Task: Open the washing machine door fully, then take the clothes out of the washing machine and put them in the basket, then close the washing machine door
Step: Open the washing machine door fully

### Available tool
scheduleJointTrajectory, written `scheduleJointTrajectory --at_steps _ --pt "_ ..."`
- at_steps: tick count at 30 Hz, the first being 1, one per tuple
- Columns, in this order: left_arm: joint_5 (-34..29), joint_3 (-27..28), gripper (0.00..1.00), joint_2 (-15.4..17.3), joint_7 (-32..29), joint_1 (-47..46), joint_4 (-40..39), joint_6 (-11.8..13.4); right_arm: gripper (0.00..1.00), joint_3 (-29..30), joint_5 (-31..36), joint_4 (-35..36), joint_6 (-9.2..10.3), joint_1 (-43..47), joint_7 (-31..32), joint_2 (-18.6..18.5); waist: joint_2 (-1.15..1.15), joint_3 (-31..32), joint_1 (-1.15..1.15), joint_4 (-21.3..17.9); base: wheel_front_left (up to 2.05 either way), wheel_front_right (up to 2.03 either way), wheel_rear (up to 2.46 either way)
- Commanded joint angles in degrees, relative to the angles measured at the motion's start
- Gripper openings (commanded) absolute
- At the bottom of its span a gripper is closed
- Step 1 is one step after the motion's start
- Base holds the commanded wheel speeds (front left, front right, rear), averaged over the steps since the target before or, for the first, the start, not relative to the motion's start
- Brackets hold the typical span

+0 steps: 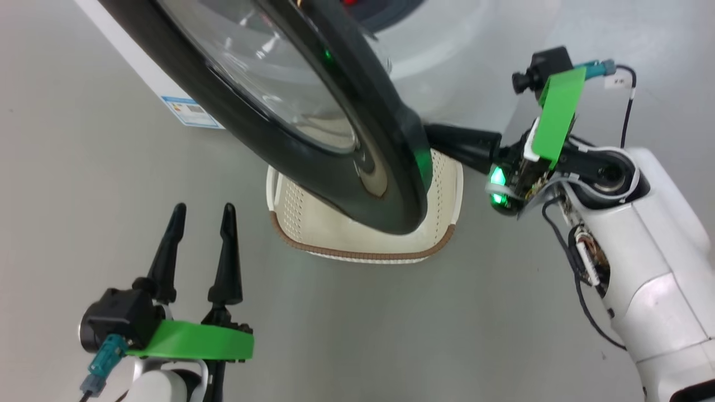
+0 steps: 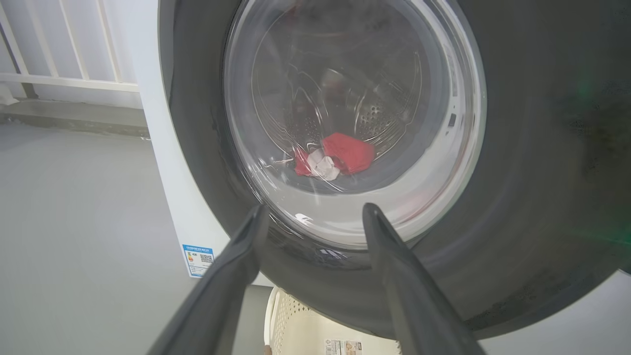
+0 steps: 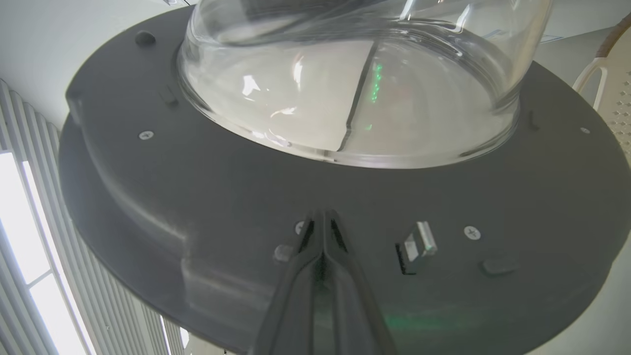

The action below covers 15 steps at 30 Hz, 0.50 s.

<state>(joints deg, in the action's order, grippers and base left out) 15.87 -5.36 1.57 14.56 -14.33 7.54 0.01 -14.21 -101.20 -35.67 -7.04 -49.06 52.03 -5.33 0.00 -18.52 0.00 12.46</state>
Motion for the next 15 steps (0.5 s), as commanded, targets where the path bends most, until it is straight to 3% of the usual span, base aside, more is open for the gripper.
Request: scheduleJointTrajectory --at_steps 1,15 --pt "0.12 2.18 1.00 1.31 0.44 0.71 -1.07 0.07 0.00 -0.85 0.52 2.46 -0.45 0.74 0.67 1.71 0.00 2.16 0.00 1.47 0.00 0.00 0.00" --pt "-0.91 2.96 1.00 1.31 0.44 4.23 -0.30 -0.26 0.00 -2.39 -0.79 2.29 -0.45 6.48 1.61 2.36 0.00 9.31 0.00 5.60 0.00 0.00 0.00"
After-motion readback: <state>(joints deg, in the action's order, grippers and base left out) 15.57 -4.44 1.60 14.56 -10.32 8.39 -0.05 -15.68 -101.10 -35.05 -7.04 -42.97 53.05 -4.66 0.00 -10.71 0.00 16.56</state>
